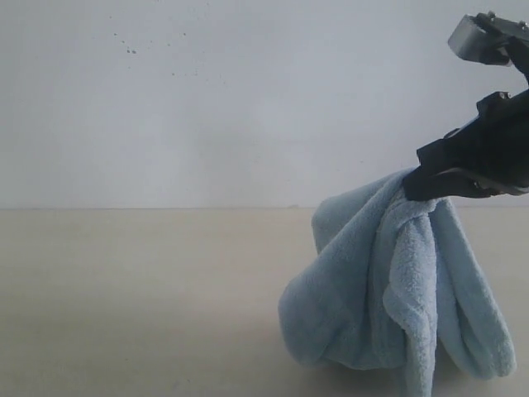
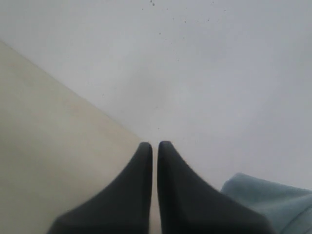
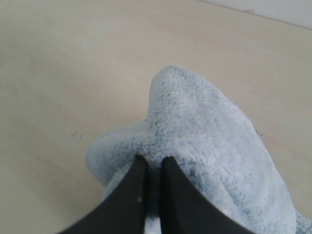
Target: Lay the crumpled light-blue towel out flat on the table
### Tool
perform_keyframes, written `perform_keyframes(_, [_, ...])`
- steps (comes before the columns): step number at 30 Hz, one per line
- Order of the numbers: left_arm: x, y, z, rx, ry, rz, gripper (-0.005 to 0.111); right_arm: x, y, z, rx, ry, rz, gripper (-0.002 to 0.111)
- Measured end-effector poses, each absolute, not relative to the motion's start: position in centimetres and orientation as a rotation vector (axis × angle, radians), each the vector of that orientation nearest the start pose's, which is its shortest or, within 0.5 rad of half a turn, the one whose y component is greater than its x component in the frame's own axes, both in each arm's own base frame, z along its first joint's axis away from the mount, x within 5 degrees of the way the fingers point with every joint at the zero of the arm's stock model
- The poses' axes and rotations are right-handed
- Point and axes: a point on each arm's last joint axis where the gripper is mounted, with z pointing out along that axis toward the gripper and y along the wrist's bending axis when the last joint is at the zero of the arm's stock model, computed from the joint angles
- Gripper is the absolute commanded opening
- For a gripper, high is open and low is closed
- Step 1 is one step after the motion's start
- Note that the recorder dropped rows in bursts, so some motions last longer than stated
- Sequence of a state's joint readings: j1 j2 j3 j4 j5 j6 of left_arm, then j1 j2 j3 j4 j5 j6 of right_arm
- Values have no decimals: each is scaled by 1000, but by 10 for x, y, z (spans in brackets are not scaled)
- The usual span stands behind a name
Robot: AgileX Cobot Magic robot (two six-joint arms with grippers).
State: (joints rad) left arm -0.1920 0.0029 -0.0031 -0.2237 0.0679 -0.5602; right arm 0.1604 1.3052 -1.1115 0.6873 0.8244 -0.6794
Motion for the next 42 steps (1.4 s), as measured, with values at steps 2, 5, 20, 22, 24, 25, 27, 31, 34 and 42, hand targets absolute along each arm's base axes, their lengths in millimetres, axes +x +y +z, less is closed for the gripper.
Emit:
perform_keyframes(2, [55,-12,209,-449,1522,-775,4,260,85,343,-611,2246,568,5])
perform_keyframes(5, [55,-12,210,-447,1516,-774,4,260,85,343,-611,2246,568,5])
perform_keyframes(20, [38,-9,279,-233,1358,-638,4,260,86,343,-607,2245,578,5])
perform_keyframes(22, [39,-10,287,-182,1398,-581,4,260,86,343,-606,2245,580,5])
perform_keyframes(24, [46,-13,292,-133,1469,-532,4,260,86,343,-603,2244,585,5])
perform_keyframes(25, [51,-15,292,-112,1508,-516,4,260,86,343,-603,2244,585,5])
perform_keyframes(27, [61,-21,294,-51,1593,-497,7,260,86,344,-600,2243,589,5])
perform_keyframes(31, [82,-37,293,134,1723,-509,36,260,86,344,-604,2240,590,5])
perform_keyframes(34, [98,-57,289,302,1779,-647,55,260,86,344,-610,2237,588,5])
perform_keyframes(42, [150,-94,267,598,1795,-936,51,261,90,348,-614,2176,641,5])
